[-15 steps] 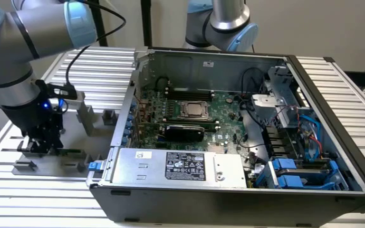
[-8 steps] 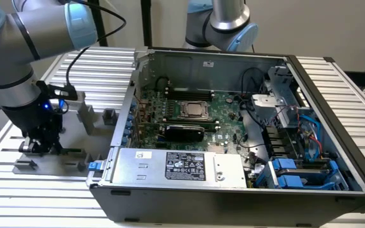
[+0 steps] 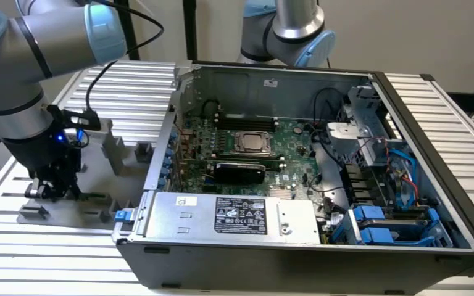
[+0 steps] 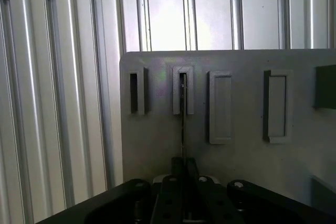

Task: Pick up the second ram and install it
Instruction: 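Pick up the second ram and move it above second insertion slot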

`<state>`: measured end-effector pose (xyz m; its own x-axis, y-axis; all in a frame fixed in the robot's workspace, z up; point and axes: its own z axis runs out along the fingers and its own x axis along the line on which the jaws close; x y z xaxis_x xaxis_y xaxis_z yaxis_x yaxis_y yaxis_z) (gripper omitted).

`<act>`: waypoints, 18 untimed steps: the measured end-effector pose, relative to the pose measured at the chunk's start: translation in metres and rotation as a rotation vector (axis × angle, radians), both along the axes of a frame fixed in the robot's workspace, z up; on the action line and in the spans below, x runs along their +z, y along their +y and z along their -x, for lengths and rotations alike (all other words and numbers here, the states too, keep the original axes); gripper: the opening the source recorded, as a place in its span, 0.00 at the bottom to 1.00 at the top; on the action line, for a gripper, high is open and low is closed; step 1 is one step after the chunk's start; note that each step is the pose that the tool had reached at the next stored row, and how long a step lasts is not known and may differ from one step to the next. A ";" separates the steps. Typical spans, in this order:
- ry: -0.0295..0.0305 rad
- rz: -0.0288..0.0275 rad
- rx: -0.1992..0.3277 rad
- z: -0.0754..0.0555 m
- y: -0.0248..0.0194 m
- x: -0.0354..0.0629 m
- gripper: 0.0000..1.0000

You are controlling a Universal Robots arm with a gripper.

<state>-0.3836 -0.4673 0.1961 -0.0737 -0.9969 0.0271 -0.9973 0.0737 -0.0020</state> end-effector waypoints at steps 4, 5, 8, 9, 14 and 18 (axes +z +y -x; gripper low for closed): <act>0.0001 0.0002 0.001 0.000 0.0000 -0.0003 0.00; 0.0001 0.0005 0.002 0.000 -0.0001 -0.0003 0.00; 0.0003 0.0011 0.007 0.000 -0.0010 -0.0004 0.00; 0.0005 0.0014 0.008 0.000 -0.0016 -0.0003 0.00; 0.0016 0.0026 0.021 0.000 -0.0028 -0.0002 0.00; 0.0036 0.0025 0.022 0.000 -0.0028 -0.0003 0.00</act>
<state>-0.3834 -0.4701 0.1957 -0.0514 -0.9982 0.0298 -0.9987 0.0515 0.0014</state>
